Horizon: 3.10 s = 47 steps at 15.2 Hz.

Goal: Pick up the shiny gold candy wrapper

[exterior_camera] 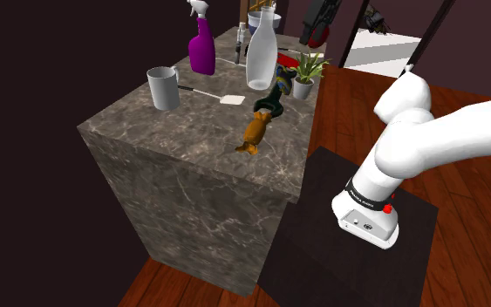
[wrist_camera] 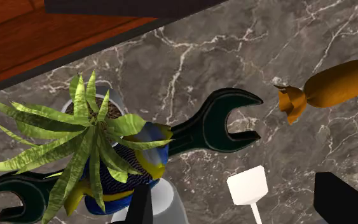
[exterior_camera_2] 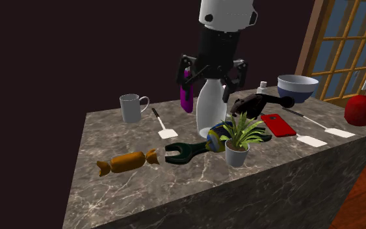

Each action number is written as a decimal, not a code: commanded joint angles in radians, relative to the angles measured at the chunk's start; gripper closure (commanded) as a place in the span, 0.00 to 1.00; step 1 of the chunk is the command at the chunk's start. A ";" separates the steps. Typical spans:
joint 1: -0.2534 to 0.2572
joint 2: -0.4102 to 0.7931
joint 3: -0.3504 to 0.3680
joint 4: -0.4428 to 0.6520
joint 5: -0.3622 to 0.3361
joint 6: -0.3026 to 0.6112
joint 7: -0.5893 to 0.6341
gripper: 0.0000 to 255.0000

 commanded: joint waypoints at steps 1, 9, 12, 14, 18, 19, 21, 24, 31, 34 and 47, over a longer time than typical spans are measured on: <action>0.000 0.000 0.000 0.000 0.000 0.000 0.000 0.00; -0.086 -0.065 0.284 -0.144 0.115 0.024 0.504 0.00; -0.115 -0.045 0.396 -0.158 0.171 0.035 0.695 0.00; -0.137 -0.017 0.472 -0.156 0.208 0.046 0.822 0.00; -0.196 0.068 0.625 -0.127 0.274 0.075 1.075 0.00; -0.214 0.095 0.664 -0.115 0.288 0.084 1.138 0.00; -0.256 0.155 0.744 -0.087 0.310 0.105 1.265 0.00; -0.276 0.187 0.790 -0.096 0.324 0.142 1.318 0.00; -0.276 0.204 0.822 -0.156 0.340 0.219 1.318 0.00; -0.276 0.203 0.821 -0.155 0.340 0.218 1.317 1.00; -0.276 0.186 0.787 -0.092 0.322 0.136 1.318 1.00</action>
